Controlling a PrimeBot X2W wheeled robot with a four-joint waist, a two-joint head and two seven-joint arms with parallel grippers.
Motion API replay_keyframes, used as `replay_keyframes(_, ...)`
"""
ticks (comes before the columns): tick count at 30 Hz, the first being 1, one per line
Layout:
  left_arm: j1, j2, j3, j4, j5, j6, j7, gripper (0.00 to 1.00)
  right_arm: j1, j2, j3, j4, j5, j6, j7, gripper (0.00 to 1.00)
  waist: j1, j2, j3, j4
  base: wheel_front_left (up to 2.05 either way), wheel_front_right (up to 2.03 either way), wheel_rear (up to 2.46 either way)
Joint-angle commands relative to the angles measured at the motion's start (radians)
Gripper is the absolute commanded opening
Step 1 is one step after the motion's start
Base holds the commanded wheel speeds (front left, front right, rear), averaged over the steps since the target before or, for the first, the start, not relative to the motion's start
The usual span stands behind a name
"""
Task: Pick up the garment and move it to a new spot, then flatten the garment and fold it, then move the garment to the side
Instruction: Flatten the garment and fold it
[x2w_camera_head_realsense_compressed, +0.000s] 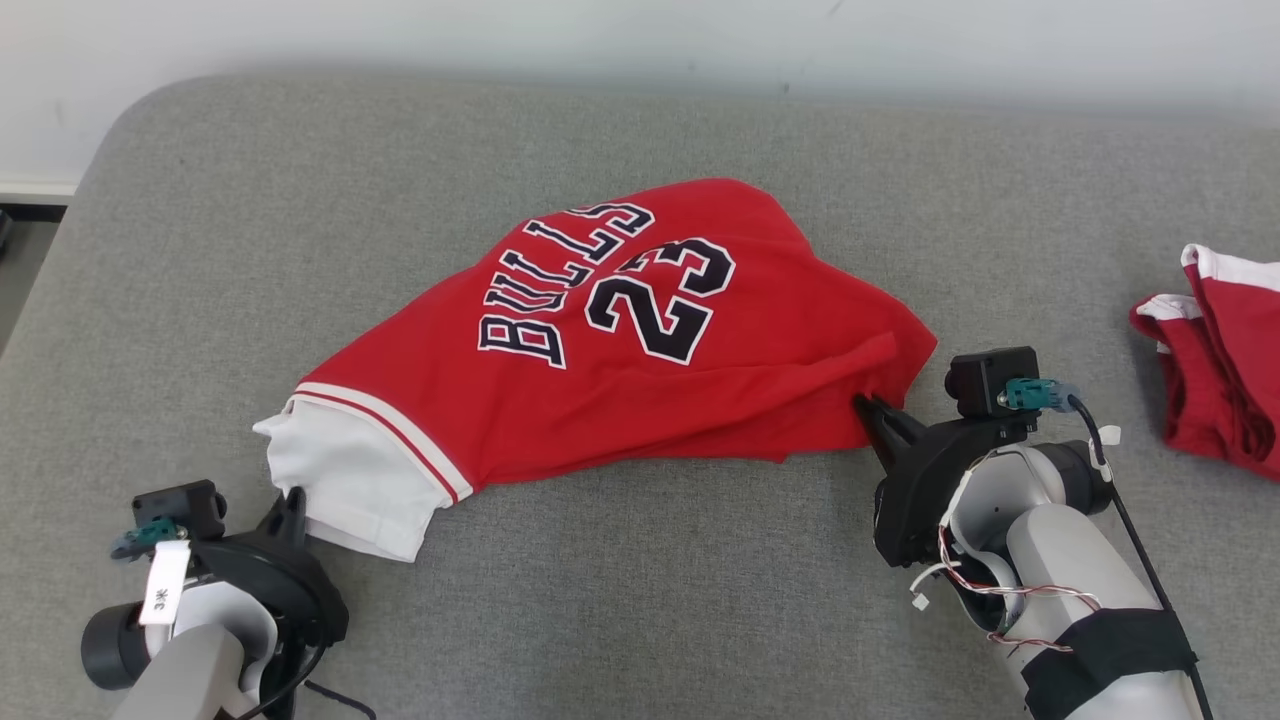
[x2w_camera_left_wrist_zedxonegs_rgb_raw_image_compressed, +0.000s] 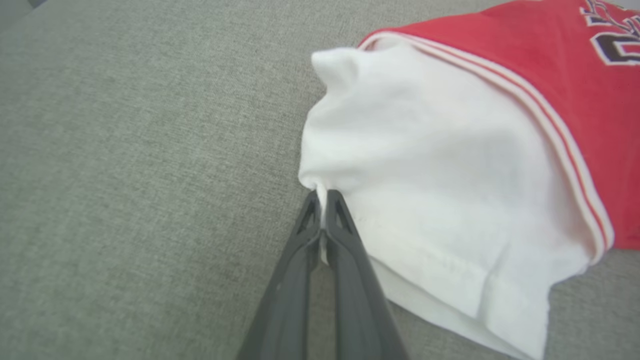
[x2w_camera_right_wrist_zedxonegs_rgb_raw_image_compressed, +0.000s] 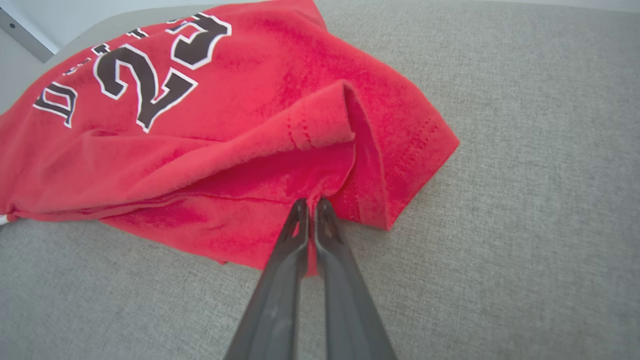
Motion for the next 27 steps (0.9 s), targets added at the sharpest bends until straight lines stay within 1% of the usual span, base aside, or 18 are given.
replay_keyframes(1, -0.008, 0.004, 0.005, -0.003, -0.011, -0.001, -0.015, 0.0, 0.005, -0.004, 0.0, -0.015, 0.016, 0.0, -0.013, 0.0, 0.0, -0.0001, -0.01, 0.0, 0.0, 0.0, 0.0)
replay_keyframes(5, -0.019, 0.002, 0.023, -0.036, -0.029, -0.003, -0.049, 0.0, 0.019, -0.004, -0.006, -0.065, 0.022, 0.0, -0.027, 0.0, 0.0, -0.0001, -0.028, 0.0, 0.0, 0.0, 0.0)
replay_keyframes(10, -0.04, 0.005, 0.049, -0.122, -0.051, -0.012, -0.072, 0.0, 0.041, -0.004, -0.012, -0.186, 0.077, 0.0, -0.026, 0.0, 0.0, -0.0001, -0.051, 0.003, 0.0, 0.0, 0.0)
replay_keyframes(12, -0.051, 0.018, 0.049, -0.172, -0.038, -0.004, -0.076, 0.0, 0.046, -0.004, -0.029, -0.24, 0.07, 0.0, -0.017, 0.0, 0.0, -0.0001, -0.062, 0.0, 0.0, 0.0, 0.0)
replay_keyframes(16, -0.068, 0.02, 0.057, -0.287, -0.026, 0.012, -0.081, 0.0, 0.055, -0.003, -0.078, -0.348, 0.038, 0.0, -0.002, 0.0, 0.0, -0.0001, -0.082, -0.008, 0.0, 0.0, 0.0)
replay_keyframes(20, -0.093, 0.01, 0.046, -0.382, -0.017, 0.026, -0.064, 0.0, 0.051, -0.003, -0.11, -0.441, 0.036, 0.0, 0.019, 0.0, 0.0, -0.0001, -0.092, -0.01, 0.0, 0.0, 0.0)
replay_keyframes(23, -0.114, 0.005, 0.037, -0.414, -0.016, 0.025, -0.041, 0.0, 0.046, -0.005, -0.118, -0.475, 0.041, -0.001, 0.034, 0.0, 0.0, -0.0001, -0.095, -0.015, 0.0, 0.0, 0.0)
replay_keyframes(27, -0.164, -0.002, 0.024, -0.471, -0.009, 0.033, -0.012, 0.0, 0.023, -0.023, -0.13, -0.521, 0.024, 0.0, 0.054, 0.0, 0.0, -0.0001, -0.095, -0.03, 0.0, 0.0, 0.0)
